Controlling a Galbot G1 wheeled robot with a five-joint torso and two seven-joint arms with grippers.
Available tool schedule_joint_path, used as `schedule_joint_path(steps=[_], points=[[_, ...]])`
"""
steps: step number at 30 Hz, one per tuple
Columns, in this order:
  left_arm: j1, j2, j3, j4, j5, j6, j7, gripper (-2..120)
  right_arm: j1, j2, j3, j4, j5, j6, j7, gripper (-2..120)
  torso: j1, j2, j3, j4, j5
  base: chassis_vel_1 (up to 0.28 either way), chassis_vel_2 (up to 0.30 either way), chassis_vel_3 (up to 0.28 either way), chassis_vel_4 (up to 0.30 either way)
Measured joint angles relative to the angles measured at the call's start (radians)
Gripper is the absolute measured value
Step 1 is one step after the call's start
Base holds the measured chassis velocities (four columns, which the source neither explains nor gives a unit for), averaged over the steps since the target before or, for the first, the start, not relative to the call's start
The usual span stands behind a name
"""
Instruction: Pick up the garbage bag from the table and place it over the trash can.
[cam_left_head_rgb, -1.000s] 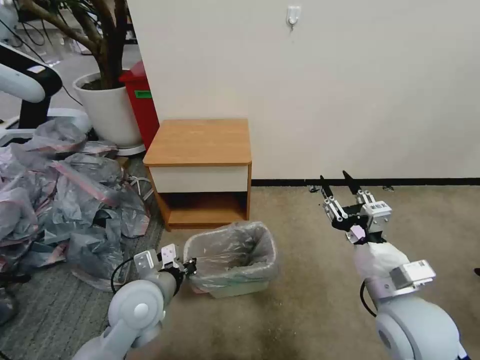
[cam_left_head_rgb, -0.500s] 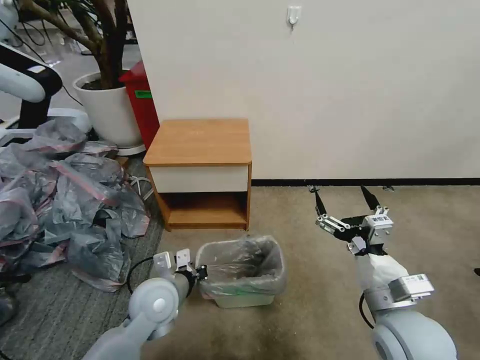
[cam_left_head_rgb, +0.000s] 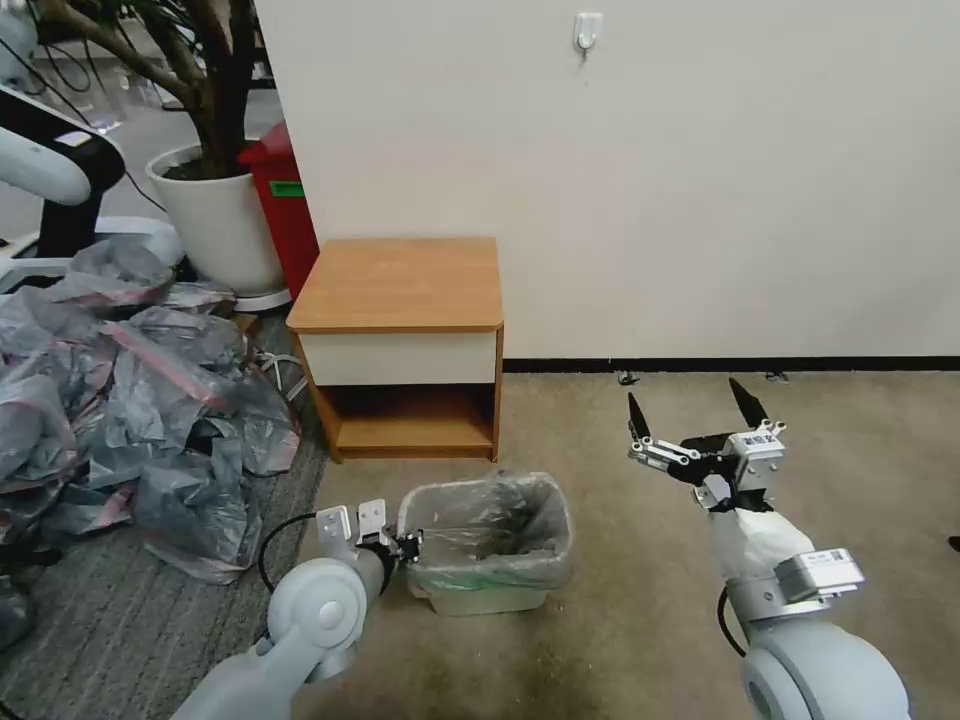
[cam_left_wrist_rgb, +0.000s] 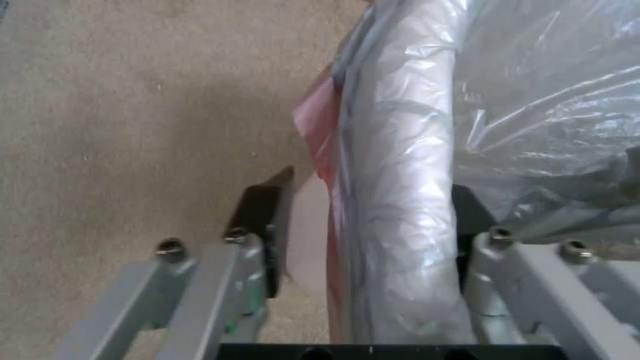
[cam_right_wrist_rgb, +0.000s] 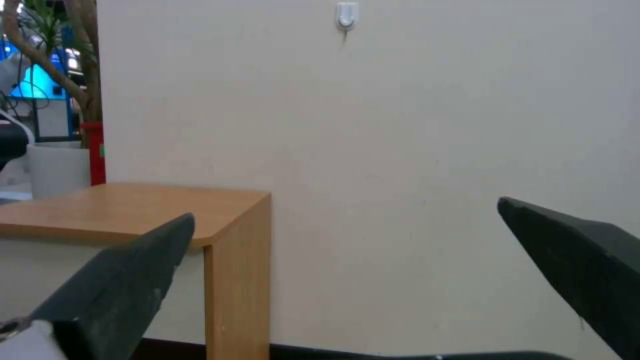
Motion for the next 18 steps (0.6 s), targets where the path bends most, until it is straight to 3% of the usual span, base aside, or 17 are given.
schedule_joint_path(steps=[8,11,12,14,16,17,18], points=[[0.012,0.018,-0.024,-0.029,-0.003,0.010,0.027,76,-0.007,0.011,-0.002,0.001,-0.005,0.001,0.001,100,0.000,0.000,0.000,0.0001,0.0000,0.000,0.000,0.000,0.000],[0.029,0.028,-0.053,-0.050,0.024,-0.002,0.087,91,-0.014,0.020,-0.002,0.006,-0.007,0.001,0.007,100,0.000,0.000,0.000,0.0000,0.0000,0.000,0.000,0.000,0.000],[0.029,0.028,-0.053,-0.050,0.024,-0.002,0.087,91,-0.014,0.020,-0.002,0.006,-0.007,0.001,0.007,100,0.000,0.000,0.000,0.0000,0.0000,0.000,0.000,0.000,0.000],[0.046,0.037,-0.073,-0.063,0.095,-0.038,0.161,97,-0.020,0.023,0.000,0.012,0.006,0.005,0.007,100,0.000,0.000,0.000,0.0001,-0.0001,0.000,0.000,0.000,0.000],[0.085,0.053,-0.115,-0.088,0.227,-0.118,0.296,99,-0.031,0.026,0.011,0.023,0.022,0.006,-0.002,100,0.000,0.000,0.000,0.0000,-0.0001,0.000,0.000,0.000,0.000],[0.085,0.053,-0.115,-0.088,0.227,-0.118,0.296,99,-0.031,0.026,0.011,0.023,0.022,0.006,-0.002,100,0.000,0.000,0.000,0.0000,-0.0001,0.000,0.000,0.000,0.000],[0.105,0.060,-0.137,-0.098,0.286,-0.154,0.348,100,-0.035,0.027,0.015,0.024,0.026,0.017,-0.007,100,0.000,0.000,0.000,-0.0002,-0.0003,0.000,0.000,0.000,0.000]])
